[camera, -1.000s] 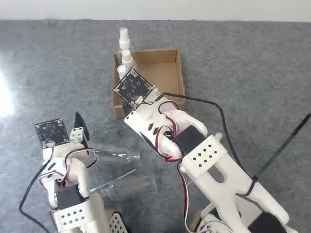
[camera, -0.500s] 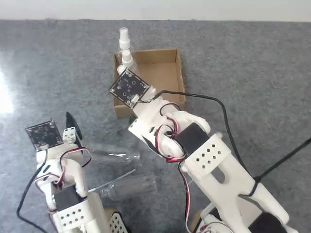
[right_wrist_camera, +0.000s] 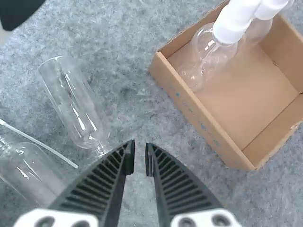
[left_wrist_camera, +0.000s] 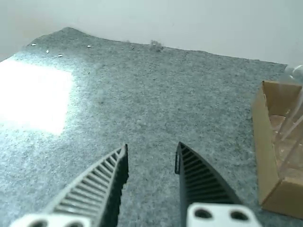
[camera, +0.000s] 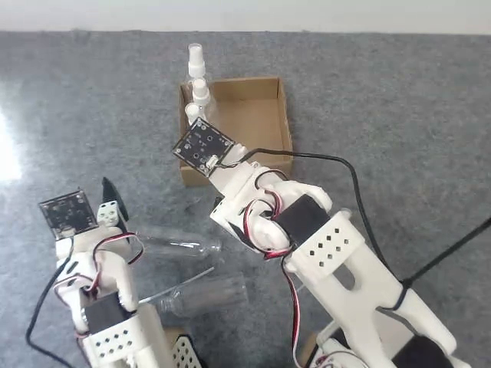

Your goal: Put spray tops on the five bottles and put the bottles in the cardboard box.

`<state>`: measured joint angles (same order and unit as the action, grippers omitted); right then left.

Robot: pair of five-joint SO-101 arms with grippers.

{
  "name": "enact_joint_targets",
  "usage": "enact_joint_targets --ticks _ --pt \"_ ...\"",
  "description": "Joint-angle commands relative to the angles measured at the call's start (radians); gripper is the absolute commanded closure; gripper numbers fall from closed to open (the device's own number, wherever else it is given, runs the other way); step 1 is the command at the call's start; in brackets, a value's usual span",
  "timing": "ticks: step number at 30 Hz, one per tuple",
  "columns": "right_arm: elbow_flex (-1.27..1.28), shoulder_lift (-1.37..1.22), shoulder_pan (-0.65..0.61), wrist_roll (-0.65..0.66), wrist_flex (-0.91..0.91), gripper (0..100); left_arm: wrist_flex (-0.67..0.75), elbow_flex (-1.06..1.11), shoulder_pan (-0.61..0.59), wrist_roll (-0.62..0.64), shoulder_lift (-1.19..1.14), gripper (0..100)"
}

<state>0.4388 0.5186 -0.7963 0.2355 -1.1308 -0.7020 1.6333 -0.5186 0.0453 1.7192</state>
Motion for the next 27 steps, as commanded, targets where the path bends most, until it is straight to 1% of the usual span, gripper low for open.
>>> enact_joint_targets --ticks 1,4,7,11,13,16,18,21,23,27 --pt "-0.015 0.050 -0.027 -0.011 0.021 99.1 0.035 -0.024 -0.066 0.028 0.018 85" --pt "-0.006 0.048 -0.064 -0.011 0.021 99.1 0.035 -0.030 -0.104 0.078 0.018 85" --pt "0.023 0.047 -0.117 -0.011 0.028 99.1 0.035 -0.030 -0.110 0.081 0.018 85" --pt "0.103 0.048 -0.197 -0.009 0.104 99.1 0.035 -0.031 -0.112 0.084 0.018 85" --pt "0.126 0.048 -0.217 -0.008 0.127 99.1 0.035 -0.031 -0.112 0.084 0.018 85" --pt "0.127 0.048 -0.214 -0.008 0.128 98.6 0.035 -0.031 -0.112 0.084 0.018 85" --pt "0.127 0.048 -0.194 -0.012 0.131 94.3 0.035 -0.031 -0.112 0.084 0.018 85" --pt "0.127 0.044 -0.182 -0.100 0.133 85.7 0.035 -0.031 -0.112 0.084 0.018 85" --pt "0.129 0.047 -0.182 -0.138 0.128 82.9 0.035 -0.031 -0.112 0.084 0.018 85" --pt "0.137 0.036 -0.185 -0.086 0.134 82.1 0.035 -0.031 -0.127 0.084 0.018 85"
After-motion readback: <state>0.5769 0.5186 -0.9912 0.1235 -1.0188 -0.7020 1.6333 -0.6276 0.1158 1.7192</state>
